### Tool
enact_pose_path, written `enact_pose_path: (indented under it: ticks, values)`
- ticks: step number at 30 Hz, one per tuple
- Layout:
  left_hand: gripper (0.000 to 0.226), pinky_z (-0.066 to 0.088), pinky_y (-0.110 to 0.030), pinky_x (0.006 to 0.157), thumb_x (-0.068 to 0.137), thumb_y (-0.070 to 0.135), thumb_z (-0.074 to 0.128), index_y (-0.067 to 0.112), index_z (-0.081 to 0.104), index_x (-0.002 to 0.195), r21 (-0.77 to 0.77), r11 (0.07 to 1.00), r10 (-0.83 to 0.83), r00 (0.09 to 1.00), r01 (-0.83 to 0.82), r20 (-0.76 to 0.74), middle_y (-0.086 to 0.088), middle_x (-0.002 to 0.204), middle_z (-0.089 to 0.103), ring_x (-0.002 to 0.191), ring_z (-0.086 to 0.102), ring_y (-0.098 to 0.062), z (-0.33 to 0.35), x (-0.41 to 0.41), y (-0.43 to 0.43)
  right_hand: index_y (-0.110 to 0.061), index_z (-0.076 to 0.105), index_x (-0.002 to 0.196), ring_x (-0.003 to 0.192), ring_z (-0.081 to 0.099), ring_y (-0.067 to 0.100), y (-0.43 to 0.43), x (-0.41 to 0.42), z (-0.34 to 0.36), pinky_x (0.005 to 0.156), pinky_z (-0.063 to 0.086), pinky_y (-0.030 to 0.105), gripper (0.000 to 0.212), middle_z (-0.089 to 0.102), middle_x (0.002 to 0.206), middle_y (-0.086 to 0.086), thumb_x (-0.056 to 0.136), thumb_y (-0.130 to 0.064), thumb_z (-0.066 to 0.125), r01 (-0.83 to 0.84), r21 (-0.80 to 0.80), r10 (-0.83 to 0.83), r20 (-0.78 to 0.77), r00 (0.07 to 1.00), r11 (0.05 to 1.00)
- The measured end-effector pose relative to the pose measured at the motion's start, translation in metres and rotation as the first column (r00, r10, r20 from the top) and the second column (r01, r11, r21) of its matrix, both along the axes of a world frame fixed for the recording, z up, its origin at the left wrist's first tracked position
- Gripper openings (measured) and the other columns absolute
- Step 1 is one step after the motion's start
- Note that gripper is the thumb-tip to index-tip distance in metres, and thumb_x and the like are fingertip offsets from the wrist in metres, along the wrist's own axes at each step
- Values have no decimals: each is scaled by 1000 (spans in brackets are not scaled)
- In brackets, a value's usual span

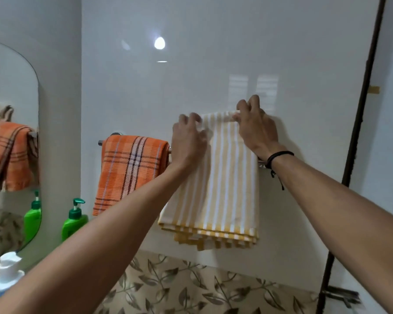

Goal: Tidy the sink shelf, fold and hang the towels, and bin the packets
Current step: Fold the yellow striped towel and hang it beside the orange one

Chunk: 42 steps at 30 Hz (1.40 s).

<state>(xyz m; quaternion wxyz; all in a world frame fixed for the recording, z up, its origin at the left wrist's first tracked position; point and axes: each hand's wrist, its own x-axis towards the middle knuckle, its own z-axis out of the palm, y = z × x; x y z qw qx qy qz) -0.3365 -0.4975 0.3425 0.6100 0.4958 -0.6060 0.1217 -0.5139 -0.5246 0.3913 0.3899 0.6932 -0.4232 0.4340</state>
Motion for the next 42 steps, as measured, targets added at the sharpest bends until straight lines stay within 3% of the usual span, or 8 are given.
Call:
enact_pose_path:
  ticks: [3,12,18,24,28,33,36,42]
  values:
    - [40,38,-41,94,103,47,39,24,70,112,95,990,69,939,-107,337,-2,116,63,115,54,-27,-6,1,-2,-7,51,110,75,63,36,1,-4,0,54,48,39,23,56,107,11,105,-30,50,5,-3,-5,-41,999,1000]
    - [73,38,-40,83,101,66,13,23,70,115,370,897,-15,821,-241,571,-13,127,67,116,61,-35,13,-2,5,-15,61,95,86,57,28,41,6,-20,66,44,34,13,55,99,5,96,-28,61,71,20,-70,-31,997,997]
    - [67,39,-40,96,102,62,24,19,52,145,558,802,-155,827,-214,541,-14,150,51,134,50,-35,29,-1,3,-22,59,82,77,59,26,63,10,-42,72,41,39,76,62,75,-2,94,-76,8,88,609,-79,-41,996,788]
    - [62,50,-43,88,101,68,26,23,69,103,375,924,-282,805,80,522,-1,105,70,102,63,-24,10,28,3,-20,66,112,94,66,20,58,10,-12,83,48,36,100,70,103,0,68,-95,18,127,841,1,-150,989,526]
    - [52,44,-40,87,101,64,29,28,64,115,151,988,-121,798,38,591,1,115,68,105,60,-22,-19,37,-4,-26,63,116,98,67,11,66,3,1,93,55,34,62,69,111,-9,75,-74,64,177,886,94,-238,967,429]
    - [57,36,-37,94,96,71,34,31,54,131,9,1000,-17,779,15,627,5,123,59,112,52,-21,-35,38,-3,-23,62,132,112,66,16,76,16,17,76,51,14,64,64,137,3,80,-59,69,282,919,77,-313,947,274]
    - [68,33,-37,97,89,78,36,33,47,139,34,999,-41,760,25,649,6,133,54,120,48,-20,-36,45,-2,-8,55,134,132,50,39,89,28,23,63,41,5,44,58,136,15,97,-30,64,298,842,71,-366,928,449]
    - [77,25,-37,112,86,78,45,37,34,150,79,995,-97,805,62,585,7,152,39,140,31,-18,-47,52,3,-40,40,135,125,46,18,87,16,-36,99,34,46,75,46,132,-10,72,-70,70,204,607,-90,-212,973,768]
